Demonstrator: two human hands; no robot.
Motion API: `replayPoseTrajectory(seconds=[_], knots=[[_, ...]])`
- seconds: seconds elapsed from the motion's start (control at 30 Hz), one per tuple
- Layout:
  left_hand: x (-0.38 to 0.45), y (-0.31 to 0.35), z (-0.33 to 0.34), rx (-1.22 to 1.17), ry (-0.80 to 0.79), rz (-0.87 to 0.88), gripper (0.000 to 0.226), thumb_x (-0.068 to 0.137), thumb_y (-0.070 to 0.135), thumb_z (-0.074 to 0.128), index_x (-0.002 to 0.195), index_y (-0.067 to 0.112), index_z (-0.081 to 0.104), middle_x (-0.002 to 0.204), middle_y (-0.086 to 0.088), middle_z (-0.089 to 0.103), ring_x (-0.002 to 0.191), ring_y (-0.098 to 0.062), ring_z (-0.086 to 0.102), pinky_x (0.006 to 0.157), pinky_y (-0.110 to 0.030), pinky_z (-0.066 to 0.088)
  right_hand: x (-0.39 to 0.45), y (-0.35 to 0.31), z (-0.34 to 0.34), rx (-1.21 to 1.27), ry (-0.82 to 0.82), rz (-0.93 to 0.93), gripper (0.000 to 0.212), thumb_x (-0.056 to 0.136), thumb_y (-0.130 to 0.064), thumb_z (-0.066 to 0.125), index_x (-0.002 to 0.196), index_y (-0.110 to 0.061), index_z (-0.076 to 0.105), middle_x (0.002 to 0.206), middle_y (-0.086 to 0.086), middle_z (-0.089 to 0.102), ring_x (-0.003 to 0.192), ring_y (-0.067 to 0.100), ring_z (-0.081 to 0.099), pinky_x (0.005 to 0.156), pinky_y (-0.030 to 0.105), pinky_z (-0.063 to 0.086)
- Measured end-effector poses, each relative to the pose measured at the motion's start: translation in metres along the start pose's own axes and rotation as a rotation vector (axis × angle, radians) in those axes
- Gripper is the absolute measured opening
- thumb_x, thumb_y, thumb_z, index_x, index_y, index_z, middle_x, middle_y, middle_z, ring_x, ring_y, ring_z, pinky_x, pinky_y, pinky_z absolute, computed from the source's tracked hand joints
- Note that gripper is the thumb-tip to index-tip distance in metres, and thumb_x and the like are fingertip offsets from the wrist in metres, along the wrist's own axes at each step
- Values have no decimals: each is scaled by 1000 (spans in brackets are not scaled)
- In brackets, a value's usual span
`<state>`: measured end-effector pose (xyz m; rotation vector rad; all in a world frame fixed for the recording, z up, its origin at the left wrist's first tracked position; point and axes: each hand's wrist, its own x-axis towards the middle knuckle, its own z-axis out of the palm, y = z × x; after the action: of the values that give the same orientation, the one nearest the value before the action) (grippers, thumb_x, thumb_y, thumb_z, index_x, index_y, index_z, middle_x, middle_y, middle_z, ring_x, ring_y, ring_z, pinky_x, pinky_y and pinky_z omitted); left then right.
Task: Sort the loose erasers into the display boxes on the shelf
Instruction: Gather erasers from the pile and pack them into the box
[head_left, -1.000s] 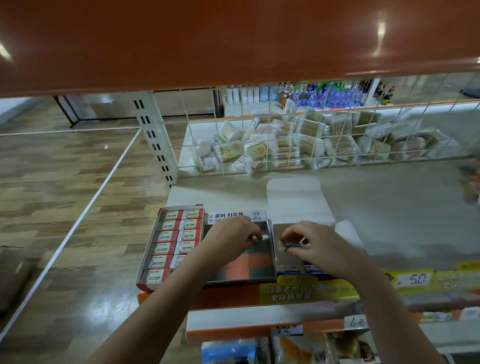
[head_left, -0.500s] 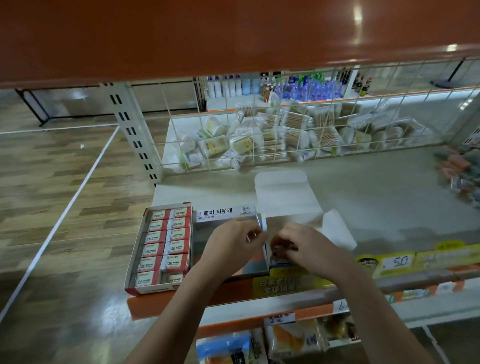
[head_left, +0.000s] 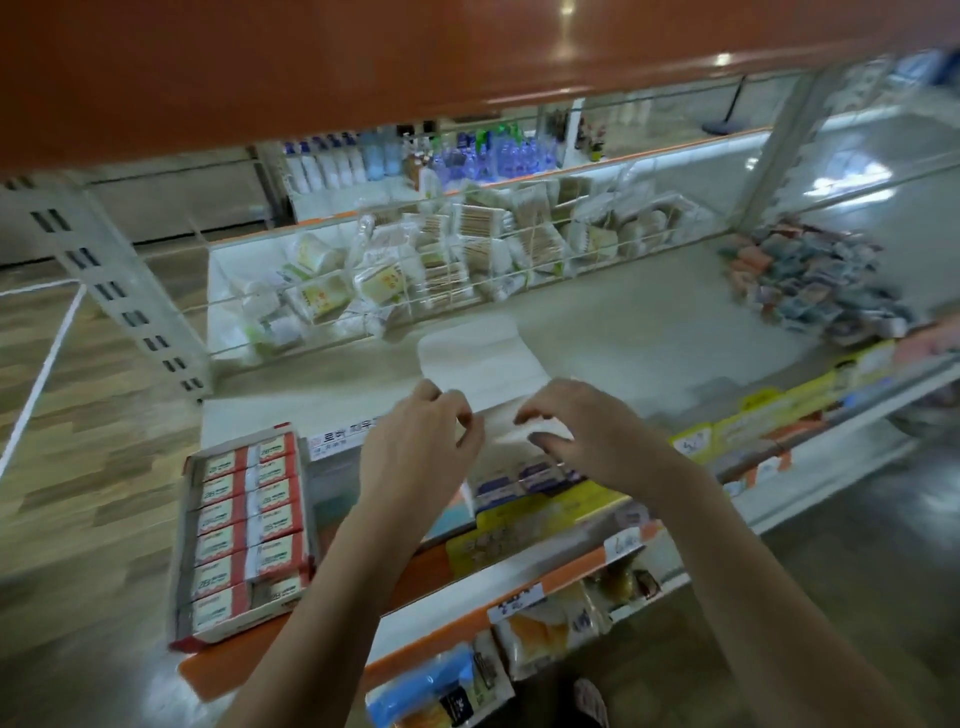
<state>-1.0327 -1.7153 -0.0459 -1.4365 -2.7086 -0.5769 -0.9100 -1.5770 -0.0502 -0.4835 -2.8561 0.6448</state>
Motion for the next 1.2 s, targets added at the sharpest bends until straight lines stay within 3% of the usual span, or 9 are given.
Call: replayPoseTrajectory(seconds=[0.2,0.5,0.7,0.83,0.93,1.03,1.2], knots=[[35,100,21,60,12,232,28,95,41,44,104,21,61,103,-1,55,93,-21,55,72,-30,41,-44,72,-62,-107,141,81,29,87,-18,62,116,-15,62,116,7,56,108,25,55,92,31,43],[96,281,109,81,-73,436,38,89,47,49,121,27,54,121,0,53,113,-23,50,90,-35,41,-127,223,-139,-205,161,290,42,88,-20,60,129,-17,51,129,8,50,120,25,46,95,35,40],[146,354,153,94,-111,424,40,90,45,48,124,25,52,128,-2,50,117,-25,47,90,-37,40,-141,315,-168,-209,185,395,43,90,-21,57,131,-16,49,136,8,45,124,27,41,95,31,33],[186,384,172,124,-89,420,41,92,43,46,127,23,49,126,-5,52,117,-28,48,87,-37,42,-129,373,-184,-195,218,415,38,90,-22,56,127,-17,52,130,7,50,122,26,44,97,31,34],[224,399,189,160,-84,406,38,94,37,45,128,20,48,123,-7,55,112,-29,52,85,-36,42,-113,412,-196,-165,246,420,35,90,-23,56,125,-17,54,122,7,53,114,25,49,89,29,39],[266,408,205,158,-70,371,36,95,30,44,129,21,48,119,-7,58,107,-28,55,83,-37,45,-85,450,-211,-143,207,410,35,91,-23,55,125,-16,53,123,8,53,115,26,48,94,33,40],[308,412,231,158,-191,234,37,89,30,54,126,28,50,120,-6,58,108,-27,53,83,-39,50,-33,492,-225,-150,130,327,36,91,-15,52,127,-13,53,127,11,51,119,27,47,95,31,38]])
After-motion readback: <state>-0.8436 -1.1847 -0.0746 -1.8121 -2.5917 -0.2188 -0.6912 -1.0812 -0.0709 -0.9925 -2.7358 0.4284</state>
